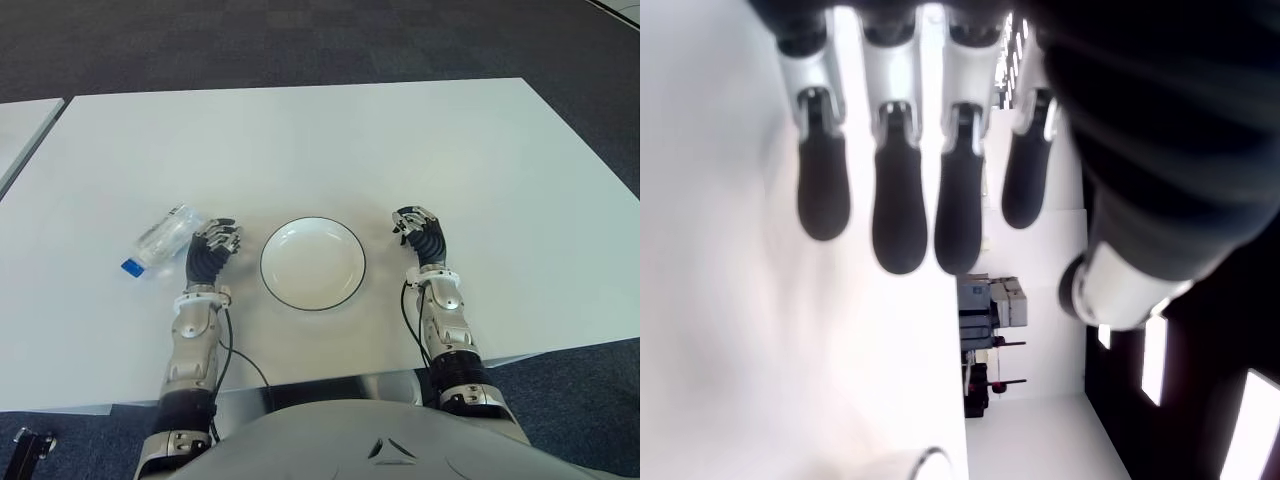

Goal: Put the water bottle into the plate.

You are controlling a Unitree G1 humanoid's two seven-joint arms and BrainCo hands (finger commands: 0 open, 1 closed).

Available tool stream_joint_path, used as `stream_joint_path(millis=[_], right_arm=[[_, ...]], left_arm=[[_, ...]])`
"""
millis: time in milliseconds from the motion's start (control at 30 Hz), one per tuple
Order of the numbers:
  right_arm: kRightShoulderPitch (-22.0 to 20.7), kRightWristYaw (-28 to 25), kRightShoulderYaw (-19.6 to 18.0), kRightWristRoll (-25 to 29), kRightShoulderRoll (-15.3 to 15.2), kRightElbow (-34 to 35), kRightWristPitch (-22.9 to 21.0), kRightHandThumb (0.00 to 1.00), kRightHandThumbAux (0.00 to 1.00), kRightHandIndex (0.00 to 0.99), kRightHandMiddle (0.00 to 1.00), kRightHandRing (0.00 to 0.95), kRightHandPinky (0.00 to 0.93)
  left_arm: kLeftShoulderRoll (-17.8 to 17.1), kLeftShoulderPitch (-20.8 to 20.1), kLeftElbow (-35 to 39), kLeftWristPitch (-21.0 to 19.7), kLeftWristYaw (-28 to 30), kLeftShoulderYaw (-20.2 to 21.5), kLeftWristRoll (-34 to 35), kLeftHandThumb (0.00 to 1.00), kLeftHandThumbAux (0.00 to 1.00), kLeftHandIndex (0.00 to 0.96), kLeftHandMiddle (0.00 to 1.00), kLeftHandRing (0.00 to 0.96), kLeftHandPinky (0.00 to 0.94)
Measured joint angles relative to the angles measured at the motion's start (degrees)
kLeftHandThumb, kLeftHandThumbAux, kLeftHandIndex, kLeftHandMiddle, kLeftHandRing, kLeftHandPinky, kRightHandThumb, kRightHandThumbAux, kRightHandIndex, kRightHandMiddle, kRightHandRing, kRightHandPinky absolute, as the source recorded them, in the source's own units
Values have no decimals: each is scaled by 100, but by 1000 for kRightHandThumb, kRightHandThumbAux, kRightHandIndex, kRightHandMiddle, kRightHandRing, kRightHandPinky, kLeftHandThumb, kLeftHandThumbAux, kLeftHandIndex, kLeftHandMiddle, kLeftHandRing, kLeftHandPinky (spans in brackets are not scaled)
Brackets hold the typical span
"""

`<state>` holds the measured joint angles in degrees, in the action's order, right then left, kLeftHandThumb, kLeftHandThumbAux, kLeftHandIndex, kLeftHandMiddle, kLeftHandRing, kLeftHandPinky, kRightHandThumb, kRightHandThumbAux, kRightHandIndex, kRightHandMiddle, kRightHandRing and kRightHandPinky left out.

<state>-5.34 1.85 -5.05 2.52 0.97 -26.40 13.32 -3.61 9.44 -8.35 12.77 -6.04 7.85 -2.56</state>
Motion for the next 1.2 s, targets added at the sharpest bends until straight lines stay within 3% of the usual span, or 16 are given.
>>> stream_joint_path(millis=[200,500,867,1000,1067,1133,1200], right_arm=[[-1,21,-3,0,11,3,-30,703,729,437,771,755,747],[-4,33,-2,2,28,19,-55,704,728,438,774,756,750],[0,29,-4,4,39,21,-55,704,728,438,772,755,749],[0,30,-13,11,44,23,-56,704,728,438,770,752,746],[4,30,-15,10,44,26,-56,705,728,438,769,751,746],[8,30,-13,9,46,26,-56,704,728,438,768,750,745],[12,31,-8,6,49,30,-56,704,728,438,769,751,746]], left_arm=[[49,176,958,45,-714,-26,-906,828,684,386,492,582,558],[-106,163,849,394,-1948,-91,-2445,828,686,382,491,567,562],[-559,18,786,-330,-3112,-151,-4026,830,684,388,488,548,523],[-785,-37,784,-749,-3151,-177,-4379,832,681,414,457,390,372],[-947,-118,707,-909,-3121,-183,-4463,765,700,408,361,326,317],[-1181,-250,454,-1002,-3068,-193,-4484,580,727,201,192,164,169],[-1448,-408,94,-1076,-2992,-213,-4507,514,722,117,121,96,87]])
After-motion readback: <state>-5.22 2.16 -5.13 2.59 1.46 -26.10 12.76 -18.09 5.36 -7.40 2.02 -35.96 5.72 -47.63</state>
